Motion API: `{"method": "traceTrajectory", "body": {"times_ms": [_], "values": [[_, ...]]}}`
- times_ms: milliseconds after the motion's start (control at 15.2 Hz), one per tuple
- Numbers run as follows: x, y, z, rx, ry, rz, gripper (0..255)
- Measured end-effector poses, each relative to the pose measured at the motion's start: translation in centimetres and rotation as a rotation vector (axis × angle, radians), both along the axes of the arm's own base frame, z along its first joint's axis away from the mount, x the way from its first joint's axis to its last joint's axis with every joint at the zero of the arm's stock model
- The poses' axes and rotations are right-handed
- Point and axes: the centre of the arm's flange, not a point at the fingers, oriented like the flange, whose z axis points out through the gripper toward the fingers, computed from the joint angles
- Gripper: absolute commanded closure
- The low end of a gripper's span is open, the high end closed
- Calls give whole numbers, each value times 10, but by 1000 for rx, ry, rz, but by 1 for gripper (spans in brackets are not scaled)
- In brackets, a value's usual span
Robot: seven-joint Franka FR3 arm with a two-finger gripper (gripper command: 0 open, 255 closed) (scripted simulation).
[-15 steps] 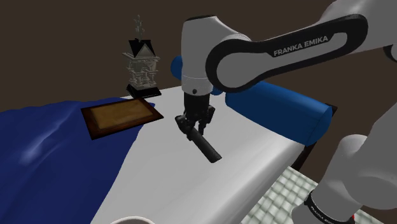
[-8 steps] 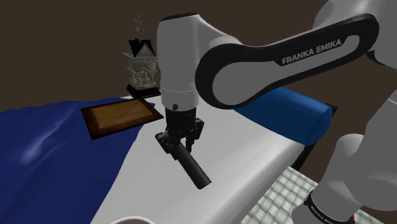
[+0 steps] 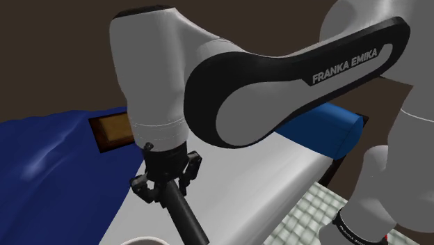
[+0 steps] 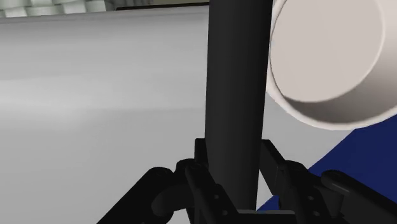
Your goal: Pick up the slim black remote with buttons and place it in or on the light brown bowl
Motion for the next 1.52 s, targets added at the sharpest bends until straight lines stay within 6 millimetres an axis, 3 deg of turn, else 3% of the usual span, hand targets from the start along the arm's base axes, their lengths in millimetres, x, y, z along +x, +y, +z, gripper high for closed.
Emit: {"method": "traceTrajectory", "body": {"times_ms": [660, 1320, 1518], "values": [[-45, 116, -6, 1, 0, 0, 255], [-46, 122, -58, 0, -1, -2, 255], [-46, 122, -63, 1, -1, -3, 255]]}}
